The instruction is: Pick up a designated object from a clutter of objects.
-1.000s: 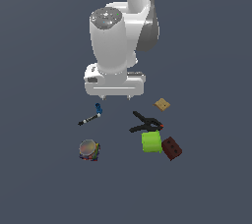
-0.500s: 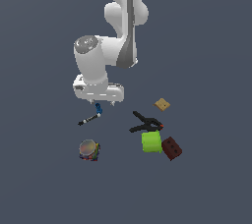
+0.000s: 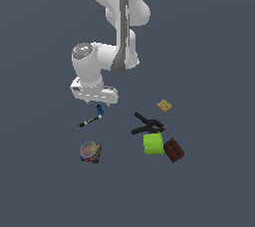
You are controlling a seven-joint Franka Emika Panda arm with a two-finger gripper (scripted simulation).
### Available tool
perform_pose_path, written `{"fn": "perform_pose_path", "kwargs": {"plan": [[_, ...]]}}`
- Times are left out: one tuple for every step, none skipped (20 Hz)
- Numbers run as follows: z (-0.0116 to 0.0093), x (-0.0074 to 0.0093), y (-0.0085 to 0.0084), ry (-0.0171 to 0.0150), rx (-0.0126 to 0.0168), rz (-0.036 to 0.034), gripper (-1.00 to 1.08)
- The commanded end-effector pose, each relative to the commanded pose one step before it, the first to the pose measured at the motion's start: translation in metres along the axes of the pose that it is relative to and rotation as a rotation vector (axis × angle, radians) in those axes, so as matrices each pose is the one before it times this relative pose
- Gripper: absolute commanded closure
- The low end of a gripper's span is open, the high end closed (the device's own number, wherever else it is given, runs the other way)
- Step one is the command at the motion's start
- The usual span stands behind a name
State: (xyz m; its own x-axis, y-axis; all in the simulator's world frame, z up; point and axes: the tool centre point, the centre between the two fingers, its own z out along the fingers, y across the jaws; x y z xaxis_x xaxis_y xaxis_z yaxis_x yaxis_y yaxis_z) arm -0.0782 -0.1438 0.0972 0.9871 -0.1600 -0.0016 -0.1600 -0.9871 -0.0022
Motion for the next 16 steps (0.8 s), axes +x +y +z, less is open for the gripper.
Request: {"fn": "perform_pose_path", "kwargs": {"plan": [[0.00351, -0.00276, 0.00375, 0.00150, -0.00180, 0.00461, -0.92], [0.00055, -0.00047, 0.00065, 0.00008, -0.00031, 0.00092, -0.92], [0.00020, -0.00013, 0.00008, 0.00000, 0.00000, 0.00000, -0.92], [-0.00082, 0.00059, -0.00080, -0.00109, 0.00051, -0.00067, -0.92], [0.00027, -0.00002, 0.00000, 0.00000, 0.00000, 0.00000, -0.92], [0.00082, -0.00005, 0.00000, 0.00000, 0.00000, 0.00000, -0.92], [0.00137, -0.00008, 0.00001, 0.00000, 0.00000, 0.00000, -0.92], [0.00190, -0.00010, 0.00001, 0.00000, 0.00000, 0.00000, -0.92], [0.00243, -0.00013, 0.00002, 0.00000, 0.00000, 0.00000, -0.92], [0.00295, -0.00015, 0.00002, 0.00000, 0.00000, 0.00000, -0.92], [0.00333, -0.00021, 0.00024, 0.00023, -0.00042, 0.00050, -0.92], [0.00396, -0.00016, 0.00004, 0.00000, 0.00000, 0.00000, -0.92], [0.00444, -0.00016, 0.00004, 0.00000, 0.00000, 0.00000, -0.92], [0.00491, -0.00015, 0.00005, 0.00000, 0.00000, 0.00000, -0.92], [0.00462, -0.00018, 0.00033, 0.00039, -0.00059, 0.00068, -0.92], [0.00430, -0.00007, 0.00003, 0.00000, 0.00000, 0.00000, -0.92]]}}
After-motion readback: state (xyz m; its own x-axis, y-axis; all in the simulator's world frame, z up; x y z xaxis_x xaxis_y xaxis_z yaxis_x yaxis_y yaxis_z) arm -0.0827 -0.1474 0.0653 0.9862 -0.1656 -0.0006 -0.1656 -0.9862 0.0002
